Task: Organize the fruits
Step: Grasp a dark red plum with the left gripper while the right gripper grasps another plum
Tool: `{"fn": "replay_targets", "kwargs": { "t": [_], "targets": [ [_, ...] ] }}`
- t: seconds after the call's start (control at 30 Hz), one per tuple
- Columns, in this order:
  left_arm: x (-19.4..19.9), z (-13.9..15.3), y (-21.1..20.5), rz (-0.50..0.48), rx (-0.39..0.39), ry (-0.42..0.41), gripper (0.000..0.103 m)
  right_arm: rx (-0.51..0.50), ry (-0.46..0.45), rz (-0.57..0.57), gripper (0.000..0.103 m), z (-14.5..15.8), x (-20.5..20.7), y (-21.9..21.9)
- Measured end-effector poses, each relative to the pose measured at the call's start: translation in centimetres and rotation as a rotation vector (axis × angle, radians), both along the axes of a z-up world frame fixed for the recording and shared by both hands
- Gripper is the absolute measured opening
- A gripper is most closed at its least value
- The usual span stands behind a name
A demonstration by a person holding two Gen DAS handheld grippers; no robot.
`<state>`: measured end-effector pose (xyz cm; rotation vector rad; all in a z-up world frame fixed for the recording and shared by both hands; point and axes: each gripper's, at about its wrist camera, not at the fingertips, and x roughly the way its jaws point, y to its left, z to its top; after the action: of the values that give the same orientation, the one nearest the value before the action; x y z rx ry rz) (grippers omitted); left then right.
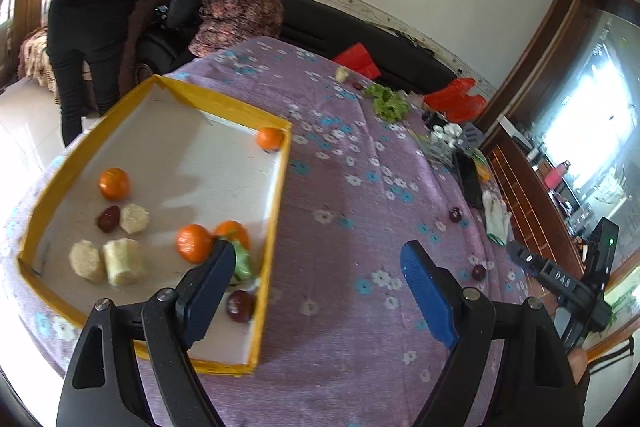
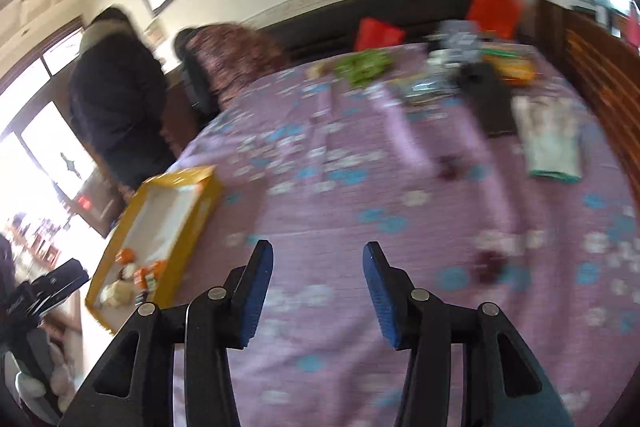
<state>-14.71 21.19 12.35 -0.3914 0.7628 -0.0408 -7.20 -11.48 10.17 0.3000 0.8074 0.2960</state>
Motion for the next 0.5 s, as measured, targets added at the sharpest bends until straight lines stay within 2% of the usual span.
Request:
{"fn": "replay_targets", "kwargs": {
  "t": [0.13, 0.23, 0.33, 0.43, 0.5],
  "targets": [
    [1.8, -1.3, -3.1, -0.074, 0.013, 0.036, 0.084, 0.015, 0.042, -0.145, 0.051, -0.6, 1.3, -7.2],
    [2.8, -2.2, -5.3, -0.127, 0.021, 0.059, 0.084, 0.051, 0.087, -0.171, 0.052, -1.7, 3.4, -9.6],
    [3.1, -2.5, -6.5, -0.151, 0.045, 0.072, 0.084, 0.070, 0.116, -0.146, 0.052, -3.0, 5.0, -9.3],
    [3.4, -2.7, -7.1, -0.160, 0.060, 0.080, 0.084, 0.084, 0.128, -0.039, 0.052, -4.5, 5.4, -7.2],
    [3.8, -2.9, -7.3, -0.159, 0.072, 0.087, 0.084, 0.053, 0.123, 0.012, 0.052, -5.3, 5.4, -5.9]
  ]
}}
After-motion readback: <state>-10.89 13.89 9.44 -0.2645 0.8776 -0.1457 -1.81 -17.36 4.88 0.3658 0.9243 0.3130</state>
